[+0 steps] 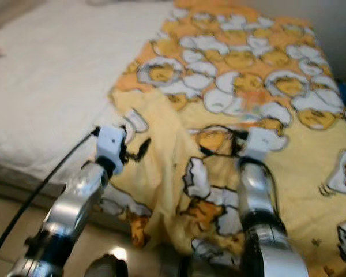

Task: Clean up the room

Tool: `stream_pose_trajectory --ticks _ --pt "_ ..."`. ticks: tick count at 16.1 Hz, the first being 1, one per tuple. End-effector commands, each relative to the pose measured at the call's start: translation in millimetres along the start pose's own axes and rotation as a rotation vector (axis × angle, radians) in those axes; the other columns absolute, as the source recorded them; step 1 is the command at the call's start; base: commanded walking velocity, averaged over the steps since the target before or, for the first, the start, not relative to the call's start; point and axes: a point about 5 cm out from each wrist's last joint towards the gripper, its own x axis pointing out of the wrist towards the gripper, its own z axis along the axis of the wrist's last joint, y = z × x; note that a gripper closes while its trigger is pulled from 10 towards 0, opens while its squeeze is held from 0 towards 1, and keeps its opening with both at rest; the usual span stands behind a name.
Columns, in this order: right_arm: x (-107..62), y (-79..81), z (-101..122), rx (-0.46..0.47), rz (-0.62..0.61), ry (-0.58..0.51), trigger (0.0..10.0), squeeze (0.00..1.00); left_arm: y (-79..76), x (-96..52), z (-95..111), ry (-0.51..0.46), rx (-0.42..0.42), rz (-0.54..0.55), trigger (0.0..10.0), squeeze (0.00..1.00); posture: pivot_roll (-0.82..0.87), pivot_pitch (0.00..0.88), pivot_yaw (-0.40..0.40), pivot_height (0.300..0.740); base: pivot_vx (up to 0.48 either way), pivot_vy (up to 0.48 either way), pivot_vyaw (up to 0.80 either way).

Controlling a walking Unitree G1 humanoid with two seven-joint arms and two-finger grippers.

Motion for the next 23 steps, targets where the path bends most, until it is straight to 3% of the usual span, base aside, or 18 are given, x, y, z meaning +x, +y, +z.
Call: stream_pose_trajectory --ticks 1,3,5,7,8,10,11,12,13,14,17,18,19,23 --pt "-2.7 -8.7 26.8 -0.058 -0.031 -0.168 0.0 0.0 3.3 1.8 2.2 -0.031 0.018 0.019 10.0 0.0 0.06 0.0 -0.032 0.74 0.0 0.0 0.0" --pt "-32.8 -13.2 1.3 -0.084 -0.017 -0.127 0.0 0.0 2.4 -4.5 -10.4 -0.016 0.001 0.019 10.0 0.0 0.04 0.0 -0.029 0.74 0.0 0.0 0.0" --pt "-46.3 1.4 -39.6 -0.05 0.082 0.065 0.0 0.0 -4.3 -0.9 -21.0 0.005 -0.005 -0.001 10.0 0.0 0.03 0.0 -0.02 0.74 0.0 0.0 0.0" --pt "-49.9 3.9 -67.9 0.091 -0.007 0.258 0.0 0.0 -8.4 10.7 -12.6 -0.035 0.037 -0.031 10.0 0.0 0.03 0.0 -0.004 0.74 0.0 0.0 0.0" --pt "-43.5 9.3 -66.3 0.09 0.009 0.267 0.0 1.0 -4.8 12.6 -10.1 -0.039 0.035 -0.023 10.0 0.0 0.03 0.0 0.013 0.74 0.0 0.0 0.0" --pt "-30.5 17.9 -54.2 0.081 0.04 0.243 0.0 1.0 0.9 13.7 -8.0 -0.043 0.05 -0.014 10.0 0.0 0.04 0.0 0.019 0.74 0.0 0.0 0.0" --pt "-19.4 20.2 -44.6 0.052 0.042 0.237 10.0 1.0 4.0 13.2 -6.8 -0.05 0.083 -0.019 10.0 0.0 0.05 0.0 0.019 0.74 0.0 0.0 0.0" --pt "-11.7 22.2 -33.7 0.013 0.05 0.192 10.0 0.0 7.7 12.7 -6.9 -0.054 0.087 -0.011 10.0 0.0 0.06 0.0 0.021 0.74 0.0 0.0 0.0" --pt "-6.5 25.8 -25.5 -0.022 0.068 0.152 10.0 0.0 10.5 12.6 -8.0 -0.056 0.087 -0.003 10.0 0.0 0.06 0.0 0.021 0.74 0.0 0.0 0.0" --pt "-2.8 31.7 -18.3 -0.034 0.085 0.116 10.0 1.0 11.9 12.5 -8.7 -0.057 0.09 0.002 10.0 0.0 0.06 0.0 0.021 0.74 0.0 0.0 0.0" --pt "3.0 43.6 -9.0 -0.121 0.109 0.072 10.0 1.0 10.8 11.8 -8.2 -0.065 0.099 0.0 10.0 0.0 0.08 0.0 0.014 0.74 0.0 0.0 0.0" --pt "3.6 43.5 -11.0 -0.1 0.099 0.095 10.0 0.0 10.1 10.8 -9.1 -0.066 0.102 -0.004 10.0 0.0 0.08 0.0 0.013 0.74 0.0 0.0 0.0" --pt "3.8 42.9 -9.3 -0.073 0.09 0.078 0.0 0.0 10.5 10.3 -9.9 -0.067 0.104 -0.005 10.0 0.0 0.08 0.0 0.011 0.74 0.0 0.0 0.0" --pt "-1.2 31.7 -15.5 -0.06 0.051 0.079 0.0 0.0 9.7 6.3 -15.9 -0.053 0.104 -0.01 10.0 0.0 0.07 0.0 0.01 0.74 0.0 0.0 0.0"
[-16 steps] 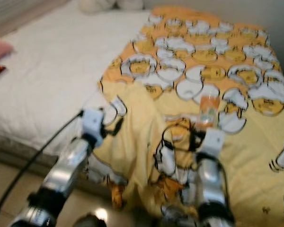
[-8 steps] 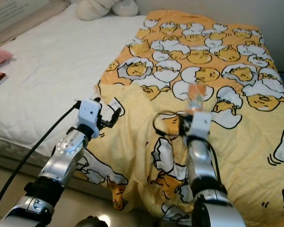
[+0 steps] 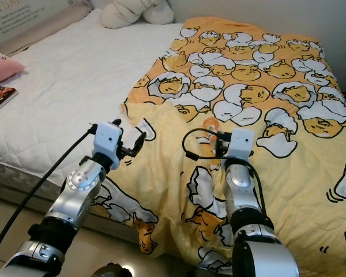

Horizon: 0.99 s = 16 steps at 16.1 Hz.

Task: Clean up the room

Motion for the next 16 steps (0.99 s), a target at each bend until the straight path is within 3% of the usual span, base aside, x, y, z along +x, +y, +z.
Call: stream_pose_trajectory --ticks 1,2,3,5,7,9,10,12,16 --pt "-4.2 -3.8 -8.1 -0.001 -0.019 0.023 0.0 0.0 -3.1 -1.4 -1.9 0.007 0.011 -0.017 10.0 0.0 0.07 0.0 0.012 0.74 0.0 0.0 0.0" --pt "-6.5 -4.2 -12.0 0.011 -0.031 0.033 10.0 0.0 -4.6 -0.6 -1.4 0.005 0.01 -0.02 10.0 0.0 0.07 0.0 0.015 0.74 0.0 0.0 0.0" --pt "-6.0 -1.2 -10.6 0.044 -0.013 0.026 10.0 1.0 -4.6 0.7 -0.8 0.007 0.013 -0.013 10.0 0.0 0.07 0.0 0.018 0.74 0.0 0.0 0.0" --pt "-1.9 5.5 0.2 0.034 0.025 -0.021 10.0 1.0 -4.8 3.2 0.4 0.008 -0.002 0.009 10.0 0.0 0.06 0.0 0.019 0.74 0.0 0.0 0.0" --pt "-9.4 1.7 18.5 -0.063 0.023 -0.175 10.0 1.0 -10.0 -1.4 7.7 -0.03 -0.002 0.011 10.0 0.0 0.07 0.0 -0.004 0.74 0.0 0.0 0.0" --pt "-57.7 -16.3 4.9 -0.111 0.015 -0.236 10.0 1.0 -13.6 -25.6 9.9 -0.051 -0.025 0.013 10.0 0.0 0.06 0.0 -0.023 0.74 0.0 0.0 0.0" --pt "-80.5 -25.0 -4.8 -0.086 -0.005 -0.218 10.0 1.0 -15.2 -33.5 11.5 -0.062 -0.061 0.014 10.0 0.0 0.06 0.0 -0.03 0.74 0.0 0.0 0.0" --pt "-96.1 -31.4 -15.9 -0.047 -0.026 -0.186 10.0 1.0 -16.1 -34.7 15.5 -0.094 -0.1 0.024 10.0 0.0 0.06 0.0 -0.028 0.74 0.24 0.0 0.0" --pt "-87.4 -22.7 -18.1 -0.004 -0.017 -0.12 10.0 1.0 -13.9 -23.7 22.7 -0.095 -0.078 0.025 10.0 0.0 0.04 0.0 -0.007 0.74 0.48 0.0 0.0"
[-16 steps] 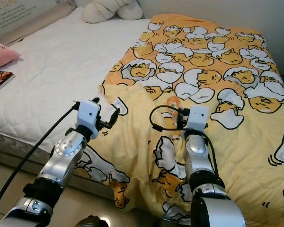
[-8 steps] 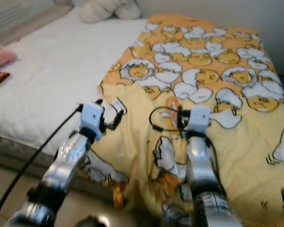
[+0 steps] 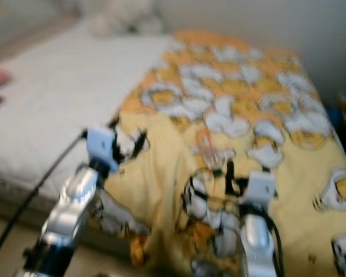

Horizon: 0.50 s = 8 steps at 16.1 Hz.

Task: Clean up the room

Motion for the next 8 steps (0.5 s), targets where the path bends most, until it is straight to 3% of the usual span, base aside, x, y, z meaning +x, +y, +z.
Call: stream_pose_trajectory --ticks 1,4,5,6,8 --pt "8.6 4.8 5.0 0.029 0.007 0.005 10.0 1.0 4.8 2.1 -0.9 0.022 0.006 0.003 10.0 0.0 0.04 0.0 -0.006 0.74 0.48 0.0 0.0" --pt "19.5 10.8 -0.7 0.046 0.048 0.075 10.0 1.0 7.1 6.4 2.5 0.014 0.055 0.003 10.0 0.0 0.05 0.0 -0.005 0.74 0.48 0.0 0.0" --pt "23.7 12.4 0.3 0.043 0.055 0.078 10.0 0.51 7.7 7.7 3.6 0.009 0.061 0.007 10.0 0.0 0.06 0.0 -0.007 0.74 0.48 0.0 0.0" --pt "42.5 15.0 5.5 0.063 0.016 0.098 10.0 0.0 12.6 9.9 8.7 -0.001 0.065 0.019 10.0 0.0 0.07 0.0 -0.007 0.74 0.0 0.0 0.0" --pt "52.5 19.2 7.6 0.061 0.02 0.11 10.0 0.0 14.6 10.4 10.5 -0.002 0.071 0.016 10.0 0.0 0.07 0.0 -0.006 0.74 0.0 0.0 0.0"
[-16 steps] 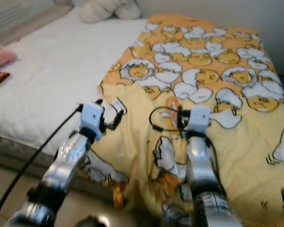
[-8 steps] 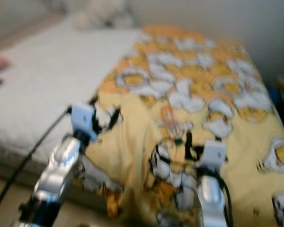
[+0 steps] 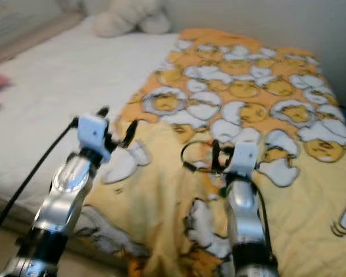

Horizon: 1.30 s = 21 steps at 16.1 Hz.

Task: Clean up the room

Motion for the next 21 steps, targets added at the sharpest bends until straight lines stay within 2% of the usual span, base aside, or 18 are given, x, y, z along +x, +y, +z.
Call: stream_pose_trajectory --ticks 1,3,5,8,11,14,16,18,21 --pt "5.2 -2.1 -6.5 0.015 -0.03 0.05 10.0 0.0 2.8 -3.2 -0.1 0.015 0.023 -0.007 10.0 0.0 0.1 0.0 0.004 0.74 0.0 0.0 0.0" --pt "22.9 -0.5 -5.6 0.001 -0.046 0.106 10.0 0.0 6.3 -4.0 8.7 0.004 0.05 -0.025 10.0 0.0 0.13 0.0 0.006 0.74 0.0 0.0 0.0" --pt "37.0 -2.2 -0.8 -0.07 -0.057 0.151 10.0 0.0 2.9 -8.1 21.0 -0.022 0.08 -0.086 10.0 0.0 0.16 0.011 0.012 0.74 0.0 0.0 0.0" --pt "46.2 -8.6 3.4 -0.109 -0.104 0.189 10.0 0.0 -5.3 -14.8 35.7 -0.04 0.092 -0.139 10.0 0.0 0.19 0.094 0.015 0.74 0.0 0.0 0.0" --pt "51.6 -3.0 6.8 -0.131 -0.092 0.212 10.0 0.0 -2.3 -24.9 43.6 -0.021 0.089 -0.12 10.0 0.0 0.21 0.166 0.007 0.74 0.0 0.0 0.0" --pt "52.8 3.3 5.9 -0.097 -0.046 0.235 10.0 0.0 1.6 -41.8 46.0 0.021 0.102 -0.08 10.0 0.0 0.24 0.229 -0.001 0.74 0.0 0.0 0.0" --pt "54.2 14.2 7.5 -0.069 -0.01 0.234 10.0 0.0 0.8 -54.0 43.4 0.072 0.086 -0.055 10.0 0.0 0.26 0.25 -0.01 0.74 0.0 0.0 0.0" --pt "55.2 26.0 10.1 -0.035 0.041 0.224 10.0 0.0 -0.2 -58.4 43.5 0.09 0.075 -0.045 10.0 0.0 0.26 0.256 -0.02 0.74 0.0 0.0 0.0" --pt "56.7 42.9 16.4 -0.059 0.113 0.189 10.0 0.0 -2.6 -61.5 47.0 0.089 0.084 -0.042 10.0 0.0 0.26 0.264 -0.032 0.74 0.0 0.0 0.0"
